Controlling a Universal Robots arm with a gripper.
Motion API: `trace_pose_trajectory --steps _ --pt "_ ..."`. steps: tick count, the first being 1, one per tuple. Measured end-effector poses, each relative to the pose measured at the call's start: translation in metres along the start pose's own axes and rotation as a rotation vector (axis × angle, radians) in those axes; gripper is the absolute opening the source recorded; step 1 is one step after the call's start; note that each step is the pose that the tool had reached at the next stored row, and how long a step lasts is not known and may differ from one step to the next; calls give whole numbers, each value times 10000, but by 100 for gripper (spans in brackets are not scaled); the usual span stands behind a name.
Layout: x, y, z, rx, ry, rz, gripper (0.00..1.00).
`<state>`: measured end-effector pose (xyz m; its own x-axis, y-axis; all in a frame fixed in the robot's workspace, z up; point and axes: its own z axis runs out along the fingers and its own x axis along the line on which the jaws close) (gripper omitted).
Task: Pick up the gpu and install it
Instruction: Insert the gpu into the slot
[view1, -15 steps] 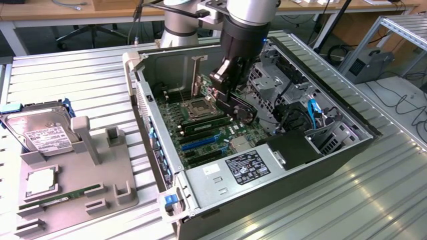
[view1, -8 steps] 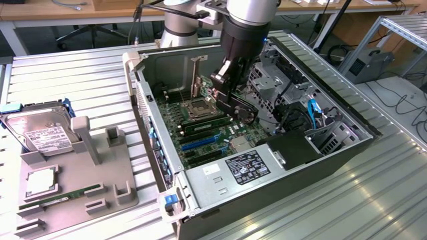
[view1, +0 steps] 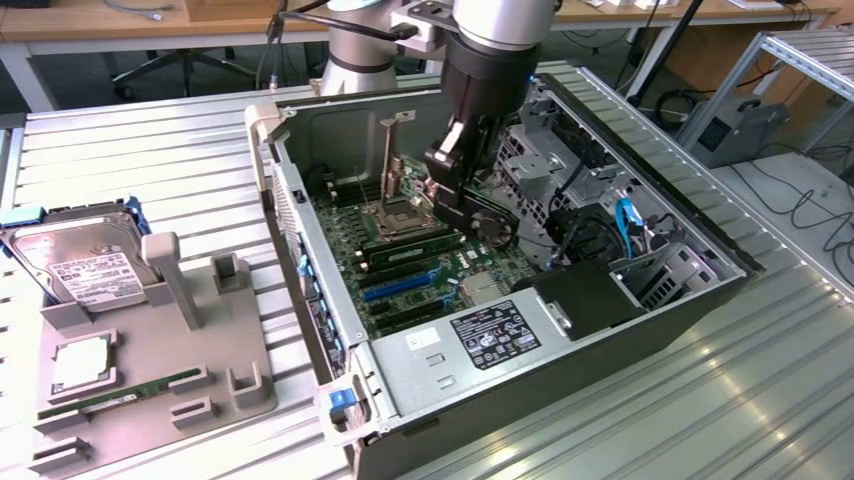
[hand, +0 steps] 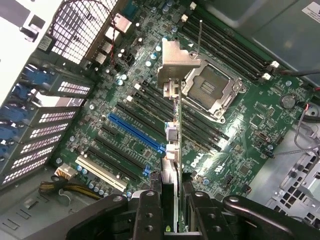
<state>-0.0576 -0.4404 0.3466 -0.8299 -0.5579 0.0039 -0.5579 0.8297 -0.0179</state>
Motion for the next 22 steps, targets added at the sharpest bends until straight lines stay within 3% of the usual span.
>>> trace_pose_trajectory --steps 15,22 --pt "0 0 0 171 99 -725 26" --pt "0 0 0 189 102 -1060 26"
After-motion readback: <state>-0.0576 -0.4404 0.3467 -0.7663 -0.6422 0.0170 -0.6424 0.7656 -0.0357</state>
